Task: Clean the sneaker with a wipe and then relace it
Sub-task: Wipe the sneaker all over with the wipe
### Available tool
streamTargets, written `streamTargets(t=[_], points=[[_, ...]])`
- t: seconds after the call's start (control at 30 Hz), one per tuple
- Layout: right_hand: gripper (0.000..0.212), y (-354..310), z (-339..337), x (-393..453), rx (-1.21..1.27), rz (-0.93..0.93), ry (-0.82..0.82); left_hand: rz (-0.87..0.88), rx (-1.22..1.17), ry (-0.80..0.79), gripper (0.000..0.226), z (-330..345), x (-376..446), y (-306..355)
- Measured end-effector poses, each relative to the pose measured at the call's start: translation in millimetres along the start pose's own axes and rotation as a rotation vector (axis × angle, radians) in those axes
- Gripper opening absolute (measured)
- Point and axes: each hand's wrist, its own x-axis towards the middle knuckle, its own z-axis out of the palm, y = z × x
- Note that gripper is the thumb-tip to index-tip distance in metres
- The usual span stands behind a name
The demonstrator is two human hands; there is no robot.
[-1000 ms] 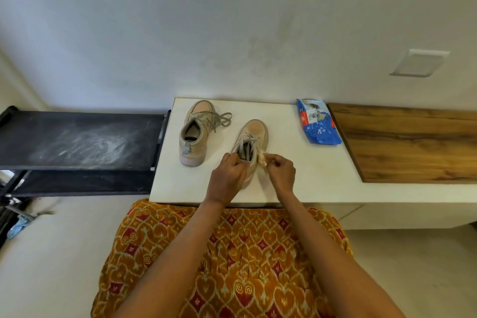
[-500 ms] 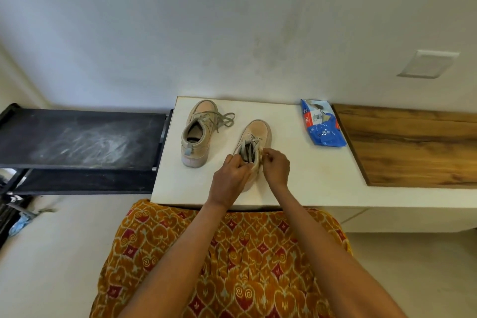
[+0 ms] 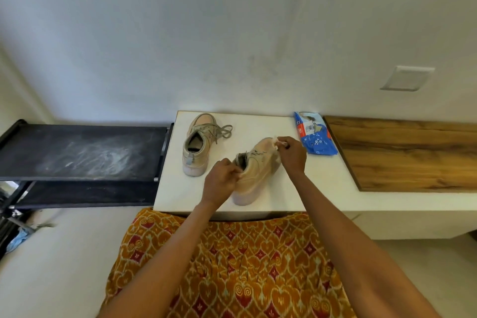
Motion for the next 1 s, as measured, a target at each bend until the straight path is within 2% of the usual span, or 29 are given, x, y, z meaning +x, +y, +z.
streamTargets(t=[0.1,0.2,0.37,0.47,0.57,0.63,0.73,0.87,1.0], points=[[0.026,4,-1,4,-0.117,0.036,-0.014,-0.129,-0.195,0.056,0.009,-5,-8,-9],[0.026,-2,4,-3,-0.217,-0.020,-0.059,-0.155,-0.207,0.118,0.011,-2,-12,-10],[0.026,-16,24,-47,-0.322,-0.163,-0.157,-0.126,-0.183,0.121,0.012,-1,-11,-11],[0.028,-22,30,-85,-0.243,-0.247,-0.180,-0.151,-0.177,0.151,0.011,0,-11,-16],[0.028,-26,31,-107,-0.162,-0.361,-0.280,-0.173,-0.188,0.154,0.009,-3,-10,-22],[0.025,-26,24,-93,-0.090,-0.329,-0.220,-0.152,-0.183,0.141,0.010,-4,-10,-22],[0.025,-19,3,-49,-0.099,-0.155,-0.031,-0.132,-0.180,0.129,0.010,-3,-11,-18],[0.028,-3,-2,-24,-0.284,-0.120,-0.085,-0.105,-0.145,0.097,0.009,-3,-9,-15],[0.027,-5,13,-50,-0.300,-0.178,-0.133,-0.099,-0.104,0.104,0.009,-1,-12,-12]])
